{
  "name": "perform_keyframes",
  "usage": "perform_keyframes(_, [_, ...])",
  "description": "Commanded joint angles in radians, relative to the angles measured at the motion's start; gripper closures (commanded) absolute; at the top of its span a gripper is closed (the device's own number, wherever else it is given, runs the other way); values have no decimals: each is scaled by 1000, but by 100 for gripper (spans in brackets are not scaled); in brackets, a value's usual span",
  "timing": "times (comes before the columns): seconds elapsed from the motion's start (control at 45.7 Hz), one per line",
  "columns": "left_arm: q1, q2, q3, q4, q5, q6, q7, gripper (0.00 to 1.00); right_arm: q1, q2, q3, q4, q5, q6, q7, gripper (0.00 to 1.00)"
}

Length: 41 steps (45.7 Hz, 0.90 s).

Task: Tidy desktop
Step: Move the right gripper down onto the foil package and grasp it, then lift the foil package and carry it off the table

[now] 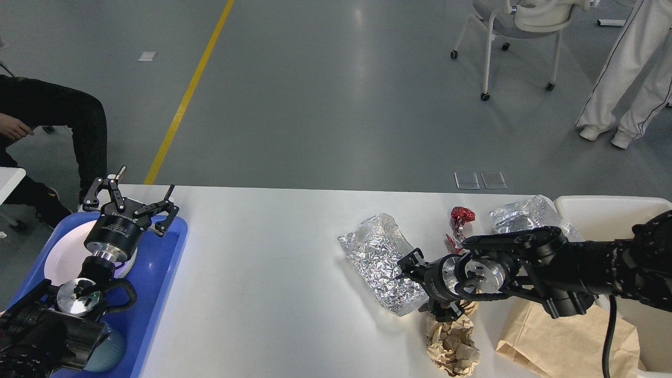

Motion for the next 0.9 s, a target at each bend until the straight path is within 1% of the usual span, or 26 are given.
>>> perform_keyframes(0.0, [0, 0, 1, 0, 0, 0, 0, 4, -6, 2, -5, -3, -10, -3, 1, 63])
perform_keyframes(0.044, [0, 0, 0, 0, 0, 0, 0, 4, -6, 2, -5, -3, -15, -3, 2, 69])
perform_keyframes(0.066, [0, 0, 0, 0, 0, 0, 0, 4, -6, 2, -5, -3, -16, -3, 2, 82])
perform_keyframes(0.088, [0, 0, 0, 0, 0, 0, 0, 4, -6, 2, -5, -3, -18, -3, 2, 89])
perform_keyframes(0.131, [0, 0, 0, 0, 0, 0, 0, 4, -6, 2, -5, -2, -19, -1, 1, 98])
perform_keyframes(0.153, [0, 0, 0, 0, 0, 0, 0, 4, -6, 2, -5, -2, -21, -3, 2, 100])
perform_keyframes(0.569, [0, 0, 0, 0, 0, 0, 0, 4, 11, 0, 6, 21, -53, 2, 14, 100])
perform_keyframes(0.656, [0, 0, 1, 0, 0, 0, 0, 4, 28, -13, 36, 43, -58, 10, 14, 100])
perform_keyframes(0.766, [0, 0, 0, 0, 0, 0, 0, 4, 95, -95, 62, 112, -58, 25, 11, 100])
perform_keyframes(0.875, [0, 0, 1, 0, 0, 0, 0, 4, 207, -191, 64, 175, -58, 82, 10, 100])
